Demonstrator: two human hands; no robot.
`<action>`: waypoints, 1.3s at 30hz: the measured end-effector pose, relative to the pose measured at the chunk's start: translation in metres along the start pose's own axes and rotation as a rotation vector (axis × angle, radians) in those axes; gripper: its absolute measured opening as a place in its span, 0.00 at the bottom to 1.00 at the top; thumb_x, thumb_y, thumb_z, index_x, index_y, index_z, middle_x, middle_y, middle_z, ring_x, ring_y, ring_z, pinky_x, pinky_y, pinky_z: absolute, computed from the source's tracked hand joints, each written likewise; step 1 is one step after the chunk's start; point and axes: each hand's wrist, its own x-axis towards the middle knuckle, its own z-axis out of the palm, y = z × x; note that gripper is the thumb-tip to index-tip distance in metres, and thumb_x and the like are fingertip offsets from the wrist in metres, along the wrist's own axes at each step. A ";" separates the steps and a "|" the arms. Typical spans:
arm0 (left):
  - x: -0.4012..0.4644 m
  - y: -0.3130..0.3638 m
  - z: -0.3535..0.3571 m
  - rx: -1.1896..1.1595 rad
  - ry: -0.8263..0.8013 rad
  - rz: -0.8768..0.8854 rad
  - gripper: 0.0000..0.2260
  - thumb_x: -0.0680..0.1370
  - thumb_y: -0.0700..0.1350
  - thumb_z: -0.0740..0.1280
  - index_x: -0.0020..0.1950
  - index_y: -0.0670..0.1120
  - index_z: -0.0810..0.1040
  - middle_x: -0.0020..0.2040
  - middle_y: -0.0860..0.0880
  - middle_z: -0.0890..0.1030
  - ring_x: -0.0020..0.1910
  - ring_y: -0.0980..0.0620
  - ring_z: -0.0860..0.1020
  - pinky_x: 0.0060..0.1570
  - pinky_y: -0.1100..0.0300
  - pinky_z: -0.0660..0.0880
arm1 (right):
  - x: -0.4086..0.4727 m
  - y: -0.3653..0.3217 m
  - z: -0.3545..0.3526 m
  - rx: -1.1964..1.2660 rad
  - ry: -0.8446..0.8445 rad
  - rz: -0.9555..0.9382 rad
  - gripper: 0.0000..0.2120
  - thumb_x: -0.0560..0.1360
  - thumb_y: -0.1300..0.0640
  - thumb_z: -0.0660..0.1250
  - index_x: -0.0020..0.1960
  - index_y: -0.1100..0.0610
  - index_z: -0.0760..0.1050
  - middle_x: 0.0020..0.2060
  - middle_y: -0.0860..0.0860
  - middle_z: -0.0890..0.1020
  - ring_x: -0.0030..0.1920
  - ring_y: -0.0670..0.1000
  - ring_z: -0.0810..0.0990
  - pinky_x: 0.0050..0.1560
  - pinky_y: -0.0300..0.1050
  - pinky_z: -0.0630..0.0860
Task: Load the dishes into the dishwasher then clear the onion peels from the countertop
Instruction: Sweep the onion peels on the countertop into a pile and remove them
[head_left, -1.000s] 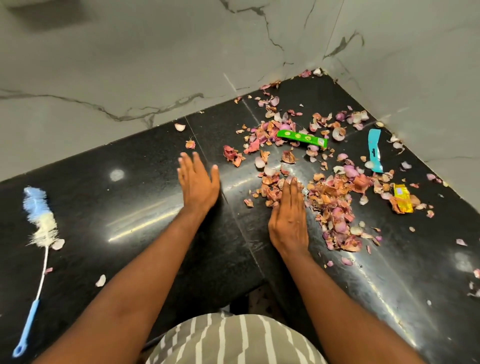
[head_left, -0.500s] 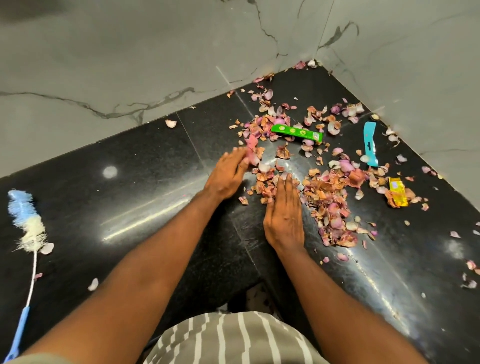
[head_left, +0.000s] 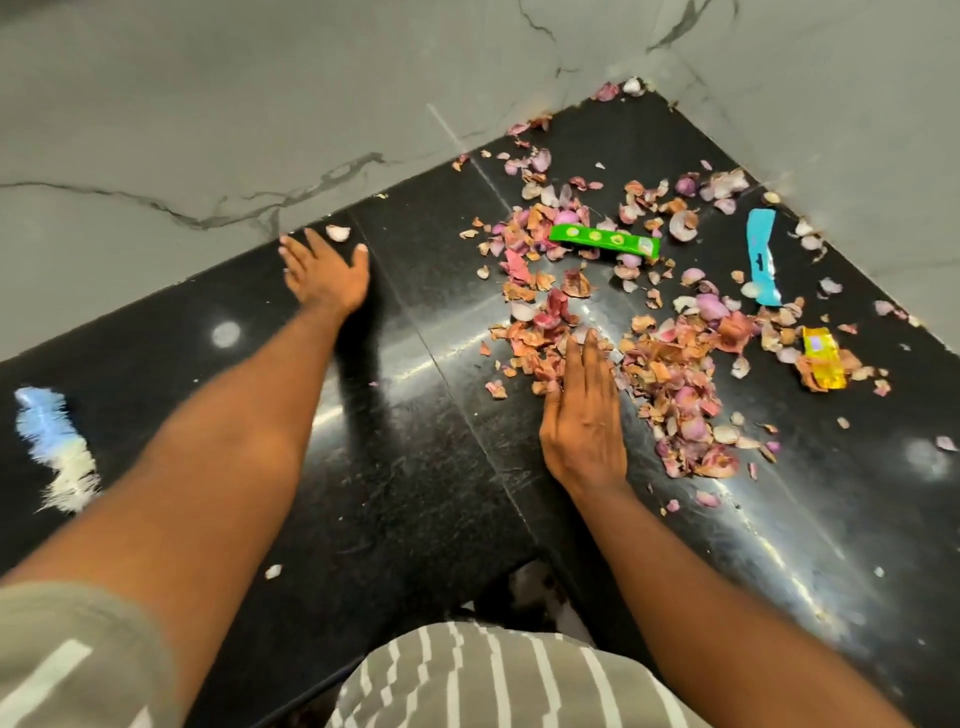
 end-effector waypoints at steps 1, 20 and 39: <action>0.006 0.004 0.002 0.009 -0.012 0.028 0.38 0.84 0.61 0.58 0.85 0.41 0.49 0.84 0.36 0.46 0.84 0.40 0.45 0.80 0.41 0.44 | 0.000 -0.001 0.000 0.004 0.009 -0.004 0.28 0.87 0.51 0.50 0.85 0.55 0.48 0.85 0.53 0.48 0.84 0.51 0.45 0.82 0.48 0.42; -0.131 0.068 0.061 -0.065 -0.128 0.609 0.29 0.87 0.58 0.43 0.83 0.44 0.57 0.84 0.42 0.57 0.83 0.46 0.52 0.82 0.46 0.46 | -0.003 -0.001 -0.004 0.090 0.020 0.043 0.28 0.88 0.51 0.50 0.85 0.52 0.47 0.85 0.49 0.47 0.81 0.41 0.40 0.75 0.37 0.32; -0.153 0.060 0.045 -0.899 -0.367 0.401 0.12 0.79 0.36 0.73 0.62 0.38 0.79 0.50 0.43 0.87 0.48 0.43 0.87 0.51 0.45 0.85 | -0.001 0.005 -0.001 0.196 0.085 0.012 0.27 0.88 0.51 0.50 0.85 0.55 0.49 0.85 0.51 0.49 0.84 0.47 0.46 0.83 0.51 0.49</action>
